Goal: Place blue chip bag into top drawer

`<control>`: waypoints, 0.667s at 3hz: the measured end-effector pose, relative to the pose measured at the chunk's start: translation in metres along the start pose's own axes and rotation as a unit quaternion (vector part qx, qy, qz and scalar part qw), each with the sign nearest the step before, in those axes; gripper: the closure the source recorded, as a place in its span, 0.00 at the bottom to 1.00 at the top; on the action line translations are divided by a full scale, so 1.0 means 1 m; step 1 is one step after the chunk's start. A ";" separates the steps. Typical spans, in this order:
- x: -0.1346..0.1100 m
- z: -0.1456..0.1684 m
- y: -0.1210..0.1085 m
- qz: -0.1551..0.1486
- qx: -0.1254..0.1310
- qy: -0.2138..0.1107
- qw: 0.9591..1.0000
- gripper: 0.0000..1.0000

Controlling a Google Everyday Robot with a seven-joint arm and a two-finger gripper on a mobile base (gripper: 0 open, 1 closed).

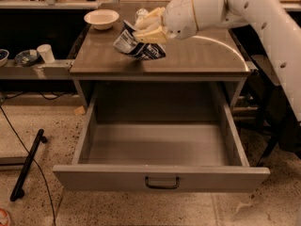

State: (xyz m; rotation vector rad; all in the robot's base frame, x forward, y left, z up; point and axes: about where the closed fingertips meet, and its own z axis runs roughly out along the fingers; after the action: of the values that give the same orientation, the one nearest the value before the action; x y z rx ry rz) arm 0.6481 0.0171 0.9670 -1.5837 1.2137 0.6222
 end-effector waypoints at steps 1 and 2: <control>-0.051 -0.003 0.050 -0.113 -0.092 -0.063 0.987 1.00; -0.047 0.000 0.108 -0.179 -0.194 -0.017 0.964 1.00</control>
Offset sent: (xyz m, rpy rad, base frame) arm -0.1870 0.0032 -0.1025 -0.6156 -0.1228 0.7505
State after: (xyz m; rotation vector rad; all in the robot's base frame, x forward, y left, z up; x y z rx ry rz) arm 0.5315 0.0368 0.9636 -2.0510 0.7767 0.6725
